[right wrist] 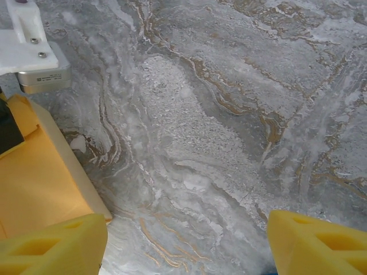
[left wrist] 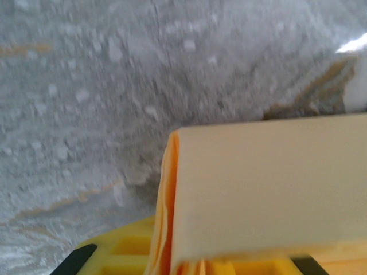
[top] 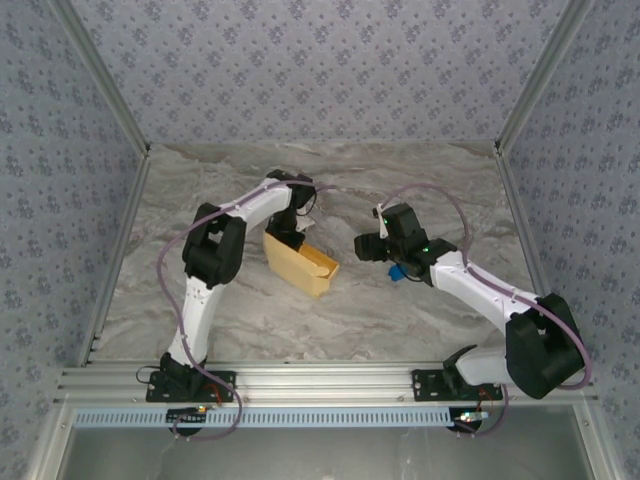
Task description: Fold the paper box
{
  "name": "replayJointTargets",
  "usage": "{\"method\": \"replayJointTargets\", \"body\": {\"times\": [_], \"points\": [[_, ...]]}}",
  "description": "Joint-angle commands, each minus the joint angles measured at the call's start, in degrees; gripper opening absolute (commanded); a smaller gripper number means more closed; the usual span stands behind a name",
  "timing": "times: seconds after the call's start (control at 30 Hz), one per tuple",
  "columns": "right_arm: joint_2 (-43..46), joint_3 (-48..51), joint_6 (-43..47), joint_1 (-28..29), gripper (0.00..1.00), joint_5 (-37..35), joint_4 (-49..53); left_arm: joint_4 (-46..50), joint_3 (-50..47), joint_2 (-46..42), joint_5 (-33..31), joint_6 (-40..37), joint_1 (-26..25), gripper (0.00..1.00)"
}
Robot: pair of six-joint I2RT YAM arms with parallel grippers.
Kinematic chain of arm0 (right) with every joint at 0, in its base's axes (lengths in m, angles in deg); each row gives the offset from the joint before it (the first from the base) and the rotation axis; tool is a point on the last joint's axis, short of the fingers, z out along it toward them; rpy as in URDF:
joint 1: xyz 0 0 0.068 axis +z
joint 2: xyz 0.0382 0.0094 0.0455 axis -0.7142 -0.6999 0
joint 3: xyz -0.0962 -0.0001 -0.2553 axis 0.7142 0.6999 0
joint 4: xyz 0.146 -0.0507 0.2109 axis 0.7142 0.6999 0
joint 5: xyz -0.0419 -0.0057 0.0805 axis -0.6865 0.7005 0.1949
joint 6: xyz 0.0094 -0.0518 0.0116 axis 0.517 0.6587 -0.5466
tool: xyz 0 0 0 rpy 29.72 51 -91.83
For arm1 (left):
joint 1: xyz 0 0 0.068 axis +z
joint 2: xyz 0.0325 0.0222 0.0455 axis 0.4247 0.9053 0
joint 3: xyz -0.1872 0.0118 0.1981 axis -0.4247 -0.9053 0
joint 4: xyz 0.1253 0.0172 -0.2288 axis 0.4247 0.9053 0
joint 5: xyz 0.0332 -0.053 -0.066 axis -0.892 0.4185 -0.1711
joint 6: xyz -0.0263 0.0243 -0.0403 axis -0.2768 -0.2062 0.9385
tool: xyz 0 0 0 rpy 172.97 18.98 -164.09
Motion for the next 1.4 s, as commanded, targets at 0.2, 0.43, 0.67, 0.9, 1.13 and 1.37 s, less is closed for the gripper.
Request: {"method": "replayJointTargets", "body": {"times": [0.2,0.43,0.67,0.9,1.13,1.37], "points": [[2.3,1.3,-0.6,-1.0,0.76,-1.6,2.2,1.2,5.9,3.0,-8.0,-3.0,-3.1,0.18],[6.6,3.0,-1.1,-1.9,0.76,-3.0,3.6,-1.9,8.0,1.8,-6.6,-10.0,-5.3,0.18],[10.8,5.2,-3.4,-3.2,0.76,-5.9,5.1,1.8,16.5,8.0,-7.9,-20.4,-8.7,0.21],[14.9,8.4,-4.3,-3.9,0.76,-5.5,6.3,6.2,28.5,13.2,-4.9,-22.2,-9.7,0.30],[14.9,10.0,-4.8,-3.8,0.76,-4.3,5.1,7.6,31.6,12.3,-2.3,-22.1,-9.9,0.46],[12.7,9.6,-4.7,-3.3,0.76,-3.1,3.8,8.6,31.4,11.9,-1.4,-22.9,-9.6,0.52]]}}
